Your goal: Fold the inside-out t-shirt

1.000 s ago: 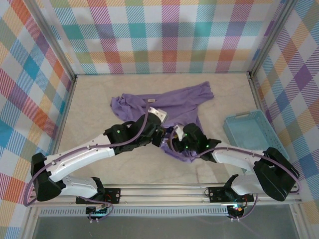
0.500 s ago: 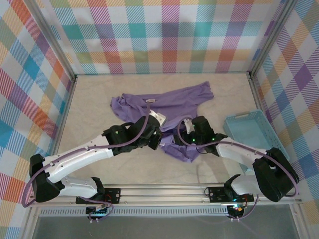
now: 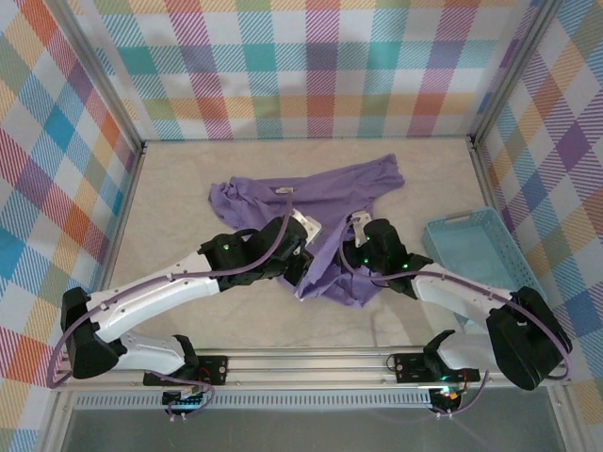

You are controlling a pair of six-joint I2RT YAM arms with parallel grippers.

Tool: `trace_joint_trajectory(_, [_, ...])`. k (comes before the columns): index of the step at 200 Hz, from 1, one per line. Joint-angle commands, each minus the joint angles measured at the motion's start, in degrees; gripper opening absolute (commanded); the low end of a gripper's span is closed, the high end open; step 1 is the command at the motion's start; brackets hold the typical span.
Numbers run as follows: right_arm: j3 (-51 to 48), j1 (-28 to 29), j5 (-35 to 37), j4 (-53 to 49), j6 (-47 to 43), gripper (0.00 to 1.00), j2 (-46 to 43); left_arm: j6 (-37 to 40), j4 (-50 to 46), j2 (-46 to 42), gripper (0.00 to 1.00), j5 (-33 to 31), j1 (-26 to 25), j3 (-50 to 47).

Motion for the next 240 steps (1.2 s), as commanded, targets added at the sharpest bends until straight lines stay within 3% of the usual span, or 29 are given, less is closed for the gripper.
trace_joint_trajectory(1, [0.8,0.4,-1.7,1.4,1.9,0.62,0.1,0.8,-1.2,0.5,0.15,1.2,-0.3,1.7])
trace_joint_trajectory(17, [-0.9,1.4,0.6,4.1,2.1,0.62,1.7,-0.3,0.0,1.3,0.18,1.4,-0.3,2.3])
trace_joint_trajectory(35, [-2.2,2.0,1.1,6.5,2.5,0.61,2.8,-2.4,0.9,3.0,0.42,-1.4,-0.3,2.5])
trace_joint_trajectory(61, [-2.6,3.3,0.0,7.8,2.2,0.61,1.1,-5.9,5.8,5.4,0.58,1.3,-0.4,0.7])
trace_joint_trajectory(96, [-2.7,6.0,0.3,8.2,1.6,0.61,-1.7,-10.6,11.4,6.4,0.71,-2.5,0.2,-1.8])
trace_joint_trajectory(135, [-5.7,7.3,0.1,9.9,1.7,0.61,-3.5,-13.6,16.6,6.4,0.67,-0.6,3.9,-3.5])
trace_joint_trajectory(204, [-7.1,8.1,0.0,10.8,1.2,0.61,-4.4,-12.3,17.8,11.1,0.34,4.7,4.6,-1.7])
trace_joint_trajectory(240, [-7.4,8.2,-0.3,11.8,0.8,0.61,-4.1,-12.1,19.1,11.6,0.31,6.9,4.7,-1.9])
